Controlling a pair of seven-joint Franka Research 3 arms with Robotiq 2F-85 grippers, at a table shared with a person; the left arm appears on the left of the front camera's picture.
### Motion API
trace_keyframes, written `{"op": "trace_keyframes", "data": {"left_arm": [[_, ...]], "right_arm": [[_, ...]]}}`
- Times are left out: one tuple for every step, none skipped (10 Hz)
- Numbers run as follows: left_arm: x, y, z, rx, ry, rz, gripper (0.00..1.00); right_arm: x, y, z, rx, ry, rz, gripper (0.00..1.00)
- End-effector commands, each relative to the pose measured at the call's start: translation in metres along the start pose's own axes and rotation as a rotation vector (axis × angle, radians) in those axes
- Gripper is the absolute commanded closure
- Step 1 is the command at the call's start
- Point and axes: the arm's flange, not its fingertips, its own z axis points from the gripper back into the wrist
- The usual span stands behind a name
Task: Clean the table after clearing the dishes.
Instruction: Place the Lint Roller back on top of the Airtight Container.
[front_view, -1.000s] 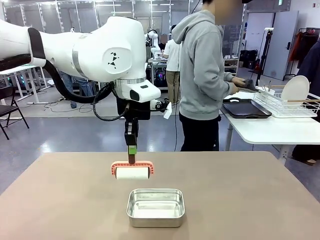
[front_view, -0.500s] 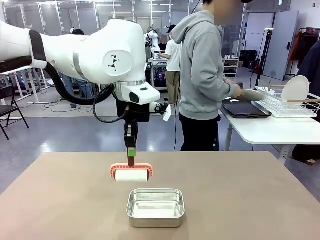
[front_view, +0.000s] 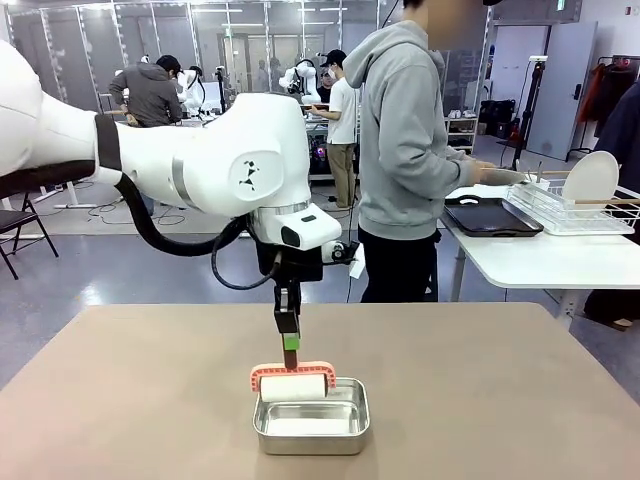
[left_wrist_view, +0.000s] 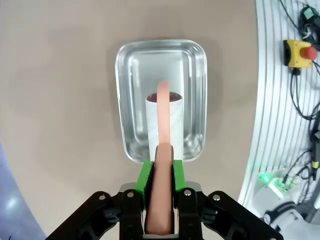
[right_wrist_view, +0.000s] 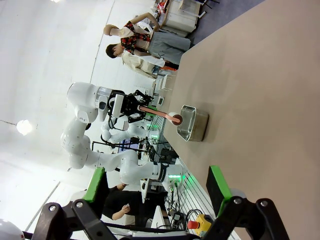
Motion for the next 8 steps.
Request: {"op": "trace_keyframes", "data": {"left_arm": [[0.0, 0.009, -0.015, 0.004, -0.056, -0.06, 0.78], [0.003, 0.015, -0.02, -0.02, -0.039, -0.065, 0.78], [0.005, 0.019, -0.028, -0.04, -0.037, -0.071, 0.78], [0.008, 0.024, -0.037, -0.053, -0.039, -0.075, 0.78], [0.008, 0.028, -0.046, -0.048, -0.054, -0.071, 0.78], [0.008, 0.033, -0.054, -0.053, -0.045, -0.075, 0.78], [0.008, 0.037, -0.062, -0.053, -0.028, -0.073, 0.78], [0.005, 0.043, -0.066, -0.034, -0.024, -0.066, 0.78]], "right_arm": [[-0.002, 0.004, 0.0, 0.005, 0.001, 0.017, 0.0], [-0.002, 0.004, 0.0, 0.005, 0.001, 0.017, 0.0], [-0.002, 0.004, 0.0, 0.005, 0.001, 0.017, 0.0], [-0.002, 0.004, 0.0, 0.005, 0.001, 0.017, 0.0], [-0.002, 0.004, 0.0, 0.005, 0.001, 0.017, 0.0], [-0.002, 0.004, 0.0, 0.005, 0.001, 0.017, 0.0], [-0.002, 0.004, 0.0, 0.005, 0.001, 0.017, 0.0], [-0.002, 0.004, 0.0, 0.005, 0.001, 0.017, 0.0]]}}
